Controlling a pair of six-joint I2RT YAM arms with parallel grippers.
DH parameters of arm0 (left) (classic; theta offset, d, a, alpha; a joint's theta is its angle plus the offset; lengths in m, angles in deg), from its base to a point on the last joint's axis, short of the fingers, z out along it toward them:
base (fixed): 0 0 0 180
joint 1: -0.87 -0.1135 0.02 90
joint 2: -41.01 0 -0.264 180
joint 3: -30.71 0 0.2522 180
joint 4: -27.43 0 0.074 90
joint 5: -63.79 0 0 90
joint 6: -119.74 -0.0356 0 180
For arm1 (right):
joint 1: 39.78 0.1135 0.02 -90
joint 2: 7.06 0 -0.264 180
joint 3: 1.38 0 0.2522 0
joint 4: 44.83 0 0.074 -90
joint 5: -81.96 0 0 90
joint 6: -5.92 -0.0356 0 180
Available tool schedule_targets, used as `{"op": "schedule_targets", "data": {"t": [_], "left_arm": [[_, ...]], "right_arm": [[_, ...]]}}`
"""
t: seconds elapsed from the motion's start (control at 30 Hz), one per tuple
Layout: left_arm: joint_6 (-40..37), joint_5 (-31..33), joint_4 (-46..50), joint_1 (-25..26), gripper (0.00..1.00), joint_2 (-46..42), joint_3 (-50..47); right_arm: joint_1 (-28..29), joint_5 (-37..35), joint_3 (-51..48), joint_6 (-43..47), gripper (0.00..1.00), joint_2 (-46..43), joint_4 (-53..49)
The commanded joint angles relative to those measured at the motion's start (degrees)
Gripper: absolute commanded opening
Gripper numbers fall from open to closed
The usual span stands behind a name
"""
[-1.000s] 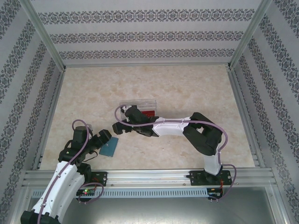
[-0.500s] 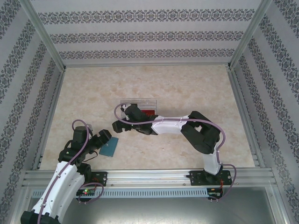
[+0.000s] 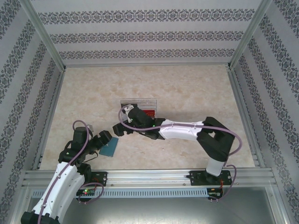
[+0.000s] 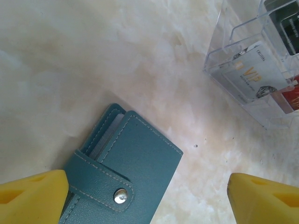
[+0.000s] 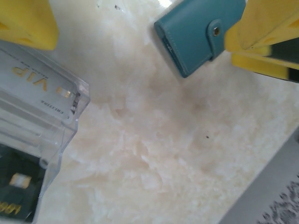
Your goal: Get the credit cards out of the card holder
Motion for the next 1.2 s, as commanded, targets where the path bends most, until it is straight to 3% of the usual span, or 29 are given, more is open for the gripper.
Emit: {"op": "schedule_targets", "data": {"t": [0.0, 0.2, 0.37, 0.47, 0.57, 0.7, 0.87, 1.0, 1.1, 1.17], "left_arm": [[-0.13, -2.45, -1.02, 0.84, 0.86, -0.25, -1.71], [-0.28, -2.67, -4.01, 2.72, 0.86, 2.60, -3.22], [0.14, -0.19, -10.07, 7.52, 0.86, 10.96, -2.19], [1.55, 1.25, -14.08, 13.42, 0.86, 17.05, -0.26], [3.93, 6.78, -17.25, 22.49, 0.87, 22.41, 2.40], [6.15, 11.82, -18.10, 29.70, 0.88, 29.49, 7.14], [5.83, 20.24, -9.97, 35.59, 0.88, 35.18, 14.37], [1.77, 24.22, -2.24, 36.86, 0.88, 35.95, 18.20], [-1.61, 26.26, 3.49, 38.27, 0.82, 36.37, 20.88], [-3.89, 26.17, 5.43, 39.64, 0.72, 37.84, 22.19]], "right_arm": [[0.53, -4.33, -4.85, 0.12, 0.98, -6.02, -0.71], [0.54, -7.56, -15.15, -0.96, 0.98, -18.24, -0.65], [0.54, -10.91, -23.40, -2.21, 0.98, -28.92, -2.10], [0.54, -13.18, -27.28, -2.54, 0.98, -35.44, -4.01], [0.36, -15.31, -30.46, -2.86, 0.98, -41.30, -6.36], [0.20, -16.43, -34.03, -3.70, 0.98, -46.82, -7.78], [0.02, -17.03, -37.04, -4.43, 0.98, -51.30, -9.63], [-0.03, -16.75, -38.57, -5.15, 0.98, -52.84, -9.70], [0.01, -16.70, -39.23, -5.25, 0.98, -53.14, -9.65], [0.01, -16.79, -39.58, -5.18, 0.98, -53.07, -9.40]]}}
